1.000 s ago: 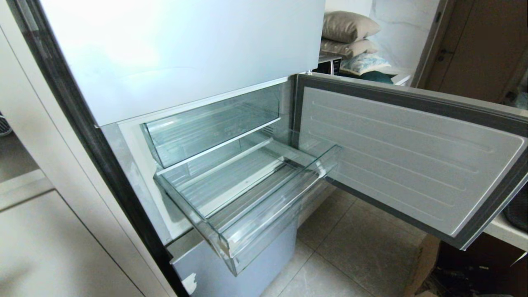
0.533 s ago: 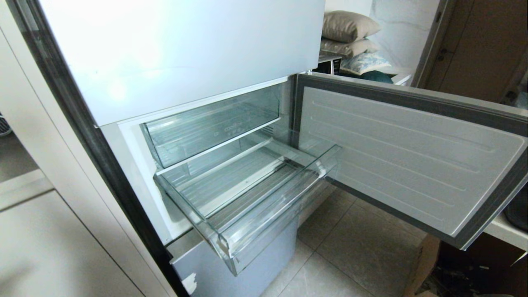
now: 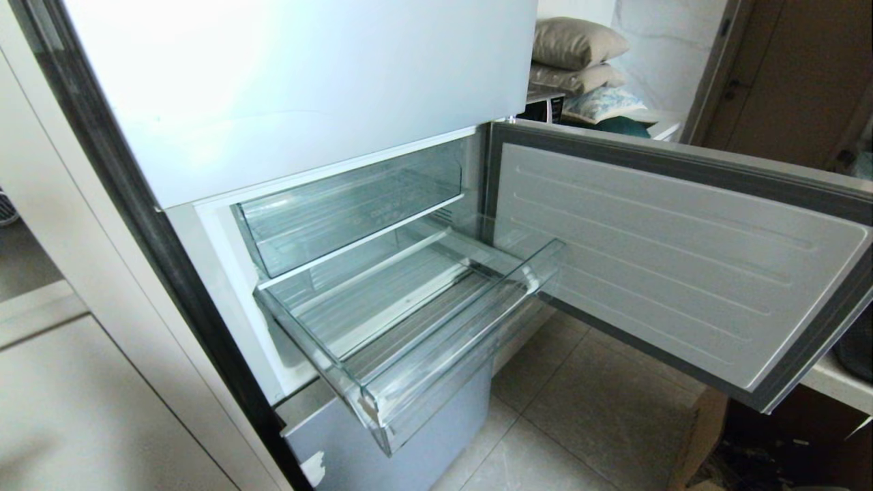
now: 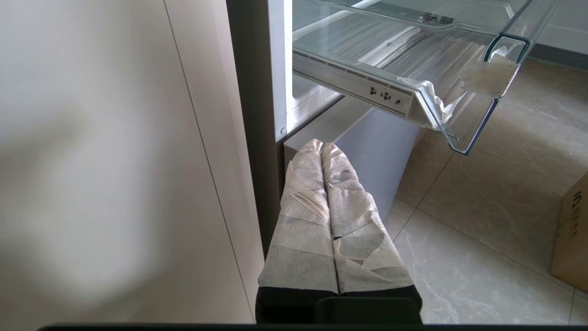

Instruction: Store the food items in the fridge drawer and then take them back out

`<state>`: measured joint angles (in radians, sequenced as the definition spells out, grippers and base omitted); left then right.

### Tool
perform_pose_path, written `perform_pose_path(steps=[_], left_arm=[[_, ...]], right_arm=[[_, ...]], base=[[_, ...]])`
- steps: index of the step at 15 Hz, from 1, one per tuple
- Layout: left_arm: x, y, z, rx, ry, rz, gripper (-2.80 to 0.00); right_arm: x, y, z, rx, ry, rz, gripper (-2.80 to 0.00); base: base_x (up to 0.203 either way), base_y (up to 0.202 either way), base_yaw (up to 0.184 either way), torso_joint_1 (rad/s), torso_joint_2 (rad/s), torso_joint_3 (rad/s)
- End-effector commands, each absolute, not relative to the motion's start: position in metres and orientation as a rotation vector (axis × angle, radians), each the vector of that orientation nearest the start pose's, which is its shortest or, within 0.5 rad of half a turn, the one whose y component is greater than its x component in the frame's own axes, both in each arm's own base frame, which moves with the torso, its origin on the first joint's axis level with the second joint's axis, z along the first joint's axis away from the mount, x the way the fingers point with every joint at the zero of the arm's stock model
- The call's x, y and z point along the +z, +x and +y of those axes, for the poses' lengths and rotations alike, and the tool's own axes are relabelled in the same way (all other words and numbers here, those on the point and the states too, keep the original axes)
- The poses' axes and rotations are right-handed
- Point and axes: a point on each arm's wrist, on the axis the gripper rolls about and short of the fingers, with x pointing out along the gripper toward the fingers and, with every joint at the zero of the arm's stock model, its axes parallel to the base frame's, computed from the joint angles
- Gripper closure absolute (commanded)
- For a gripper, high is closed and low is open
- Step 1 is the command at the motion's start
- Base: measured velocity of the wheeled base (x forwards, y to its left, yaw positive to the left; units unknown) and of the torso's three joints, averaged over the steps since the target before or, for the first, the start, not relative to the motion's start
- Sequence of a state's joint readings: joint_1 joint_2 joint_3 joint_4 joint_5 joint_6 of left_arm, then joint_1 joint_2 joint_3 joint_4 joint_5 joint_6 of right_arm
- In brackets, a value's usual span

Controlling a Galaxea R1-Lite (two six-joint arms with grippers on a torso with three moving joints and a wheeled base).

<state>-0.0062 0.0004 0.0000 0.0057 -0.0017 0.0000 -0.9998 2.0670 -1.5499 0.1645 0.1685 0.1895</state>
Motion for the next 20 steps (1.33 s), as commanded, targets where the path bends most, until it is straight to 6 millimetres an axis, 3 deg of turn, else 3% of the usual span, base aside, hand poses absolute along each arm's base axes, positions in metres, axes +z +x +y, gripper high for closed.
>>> perform_pose_path(steps=[1,5,8,13,19,20], left_arm=[[0.075,-0.023,0.0,-0.008,0.0,0.006,0.0],[0.075,-0.023,0.0,-0.008,0.0,0.006,0.0],[0.075,-0.023,0.0,-0.008,0.0,0.006,0.0],[0.075,-0.023,0.0,-0.008,0.0,0.006,0.0],[0.075,-0.023,0.0,-0.008,0.0,0.006,0.0],[0.075,-0.023,0.0,-0.008,0.0,0.006,0.0]], right_arm=[[0.156,0.249,-0.35,-0.808,0.574,0.55,0.0],[0.146,0.278,-0.339,-0.748,0.567,0.576,0.0],[0.132,0.287,-0.345,-0.747,0.575,0.593,0.0],[0.118,0.292,-0.352,-0.751,0.588,0.615,0.0],[0.118,0.295,-0.351,-0.744,0.606,0.629,0.0],[0.118,0.295,-0.351,-0.745,0.608,0.63,-2.8]], base=[[0.0,0.0,0.0,0.0,0.0,0.0],[0.0,0.0,0.0,0.0,0.0,0.0],[0.0,0.0,0.0,0.0,0.0,0.0],[0.0,0.0,0.0,0.0,0.0,0.0],[0.0,0.0,0.0,0.0,0.0,0.0],[0.0,0.0,0.0,0.0,0.0,0.0]])
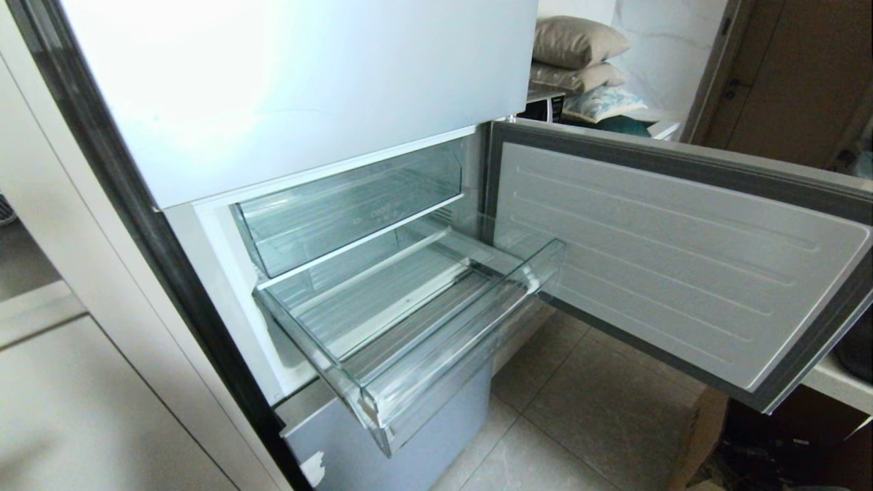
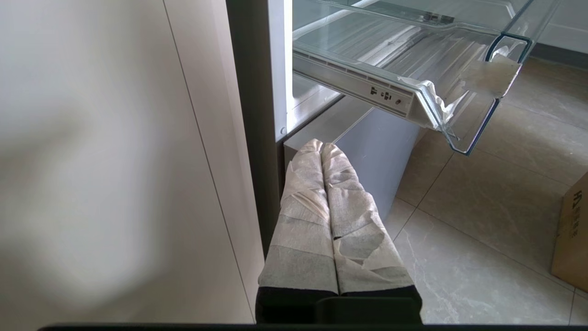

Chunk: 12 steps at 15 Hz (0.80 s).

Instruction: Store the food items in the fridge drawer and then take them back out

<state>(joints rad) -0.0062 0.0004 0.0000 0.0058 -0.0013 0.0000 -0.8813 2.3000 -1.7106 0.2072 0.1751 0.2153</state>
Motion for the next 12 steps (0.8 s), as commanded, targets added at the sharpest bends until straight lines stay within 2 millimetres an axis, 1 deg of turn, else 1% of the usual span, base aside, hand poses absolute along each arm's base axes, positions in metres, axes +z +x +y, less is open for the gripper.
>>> perform_pose_path(steps=[1,7,8,9,10,12], left_arm=[[0.075,-0.023,0.0,-0.008,0.0,0.006,0.0],[0.075,-0.023,0.0,-0.008,0.0,0.006,0.0],[0.075,-0.023,0.0,-0.008,0.0,0.006,0.0],[0.075,-0.023,0.0,-0.008,0.0,0.006,0.0],[0.075,-0.023,0.0,-0.008,0.0,0.006,0.0],[0.075,-0.023,0.0,-0.008,0.0,0.006,0.0]], right_arm=[[0.115,0.295,-0.352,-0.746,0.614,0.632,-2.8],[0.114,0.298,-0.356,-0.75,0.611,0.624,-2.8],[0.116,0.298,-0.357,-0.751,0.609,0.617,-2.8],[0.12,0.297,-0.357,-0.752,0.604,0.608,-2.8],[0.128,0.295,-0.355,-0.753,0.595,0.59,-2.8],[0.153,0.291,-0.35,-0.749,0.567,0.543,-2.8]], base=[[0.0,0.0,0.0,0.0,0.0,0.0],[0.0,0.0,0.0,0.0,0.0,0.0],[0.0,0.0,0.0,0.0,0.0,0.0],[0.0,0.0,0.0,0.0,0.0,0.0],[0.0,0.0,0.0,0.0,0.0,0.0],[0.0,0.0,0.0,0.0,0.0,0.0]])
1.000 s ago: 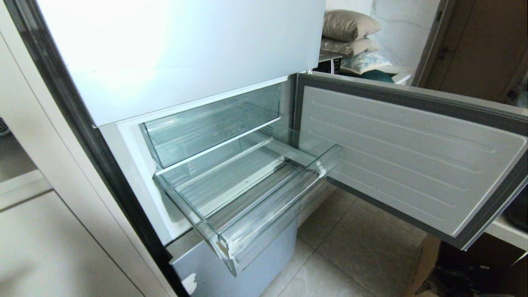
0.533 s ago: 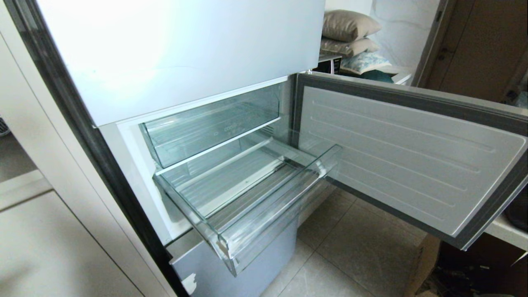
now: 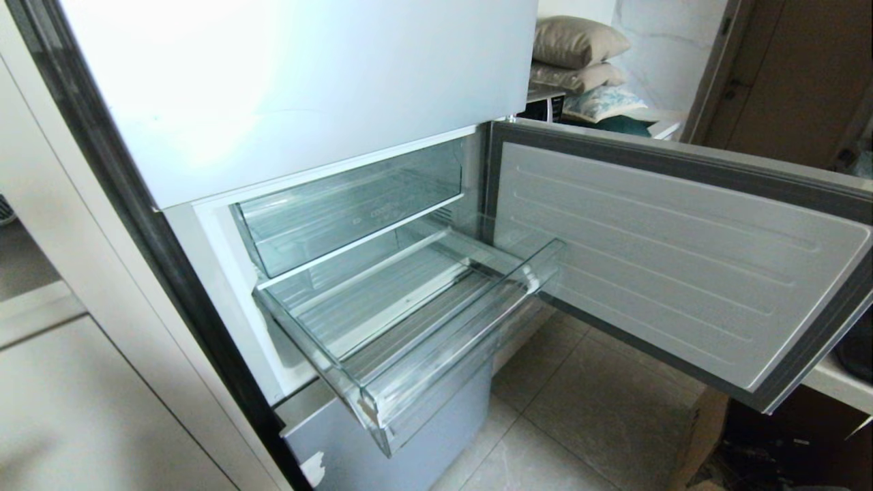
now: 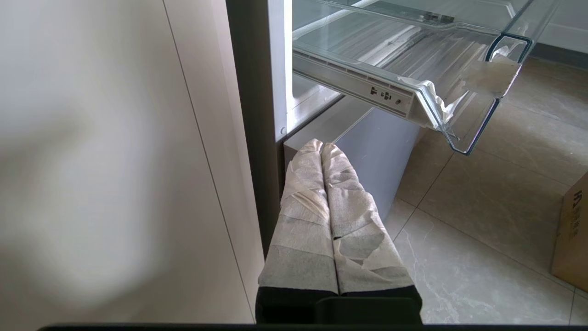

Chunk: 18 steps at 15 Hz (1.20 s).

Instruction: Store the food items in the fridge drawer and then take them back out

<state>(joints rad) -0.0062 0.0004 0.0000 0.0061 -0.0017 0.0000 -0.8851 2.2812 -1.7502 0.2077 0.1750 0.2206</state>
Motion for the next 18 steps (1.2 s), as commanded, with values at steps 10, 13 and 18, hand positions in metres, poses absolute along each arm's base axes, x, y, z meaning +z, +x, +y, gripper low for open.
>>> perform_pose_path(steps=[10,13,18], left_arm=[[0.075,-0.023,0.0,-0.008,0.0,0.006,0.0],[0.075,-0.023,0.0,-0.008,0.0,0.006,0.0],[0.075,-0.023,0.0,-0.008,0.0,0.006,0.0]], right_arm=[[0.302,0.205,-0.236,-0.714,0.399,0.276,0.0],[0.35,0.169,-0.159,-0.612,0.286,0.137,0.0],[0.358,0.131,-0.013,-0.165,0.152,0.074,0.0]], base=[[0.0,0.0,0.0,0.0,0.0,0.0],[0.0,0.0,0.0,0.0,0.0,0.0],[0.0,0.0,0.0,0.0,0.0,0.0]])
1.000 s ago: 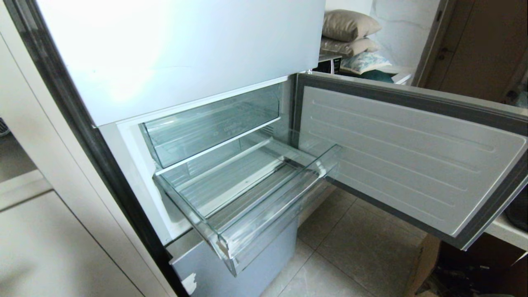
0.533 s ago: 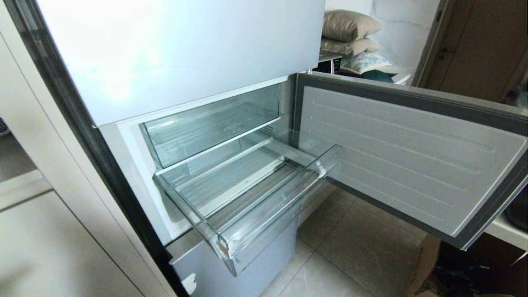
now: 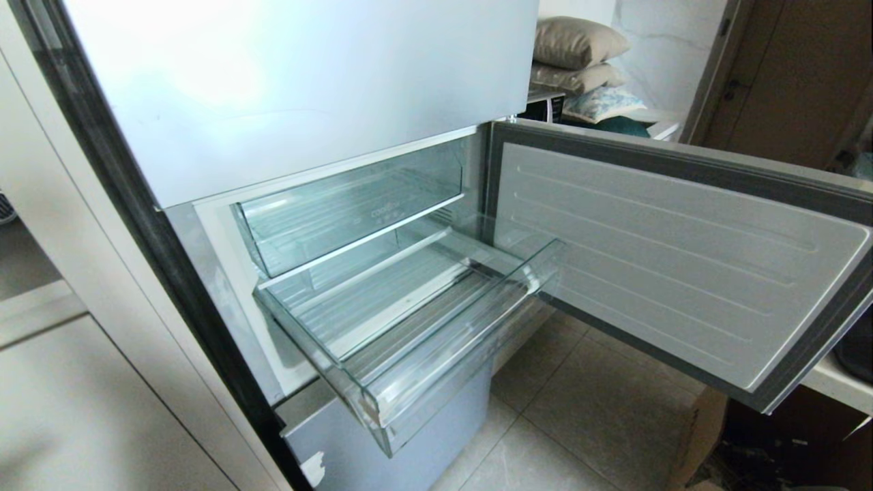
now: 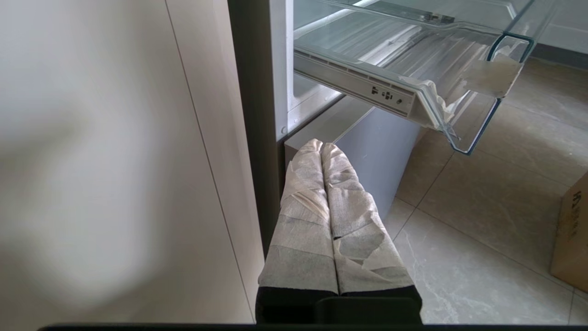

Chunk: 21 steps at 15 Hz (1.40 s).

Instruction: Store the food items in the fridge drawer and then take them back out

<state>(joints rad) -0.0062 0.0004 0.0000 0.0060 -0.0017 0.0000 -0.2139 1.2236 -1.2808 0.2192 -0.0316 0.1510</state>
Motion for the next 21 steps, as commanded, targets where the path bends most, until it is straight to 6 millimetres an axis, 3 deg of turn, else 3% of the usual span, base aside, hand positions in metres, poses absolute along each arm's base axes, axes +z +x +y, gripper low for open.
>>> perform_pose_path(steps=[1,3,5,8,10,14,19,21], left_arm=[[0.075,-0.023,0.0,-0.008,0.0,0.006,0.0],[0.075,-0.023,0.0,-0.008,0.0,0.006,0.0],[0.075,-0.023,0.0,-0.008,0.0,0.006,0.0],[0.075,-0.023,0.0,-0.008,0.0,0.006,0.0],[0.075,-0.023,0.0,-0.008,0.0,0.006,0.0],[0.075,-0.023,0.0,-0.008,0.0,0.006,0.0],[0.075,-0.023,0.0,-0.008,0.0,0.006,0.0],[0.075,-0.023,0.0,-0.008,0.0,0.006,0.0]], right_arm=[[0.344,0.119,0.004,-0.093,0.127,0.107,0.0],[0.292,0.099,0.017,-0.023,0.067,0.237,0.0],[0.229,0.085,0.018,-0.019,0.005,0.365,0.0],[0.153,0.065,0.015,-0.005,-0.053,0.426,0.0],[0.119,0.044,0.008,0.03,-0.086,0.377,0.0],[0.102,0.006,-0.004,-0.009,-0.071,0.125,0.0],[0.097,0.001,-0.005,-0.2,-0.101,0.099,0.0],[0.094,-0.009,-0.004,-0.172,-0.108,0.015,0.0]], base=[[0.0,0.0,0.0,0.0,0.0,0.0],[0.0,0.0,0.0,0.0,0.0,0.0],[0.0,0.0,0.0,0.0,0.0,0.0],[0.0,0.0,0.0,0.0,0.0,0.0],[0.0,0.0,0.0,0.0,0.0,0.0],[0.0,0.0,0.0,0.0,0.0,0.0],[0.0,0.0,0.0,0.0,0.0,0.0],[0.0,0.0,0.0,0.0,0.0,0.0]])
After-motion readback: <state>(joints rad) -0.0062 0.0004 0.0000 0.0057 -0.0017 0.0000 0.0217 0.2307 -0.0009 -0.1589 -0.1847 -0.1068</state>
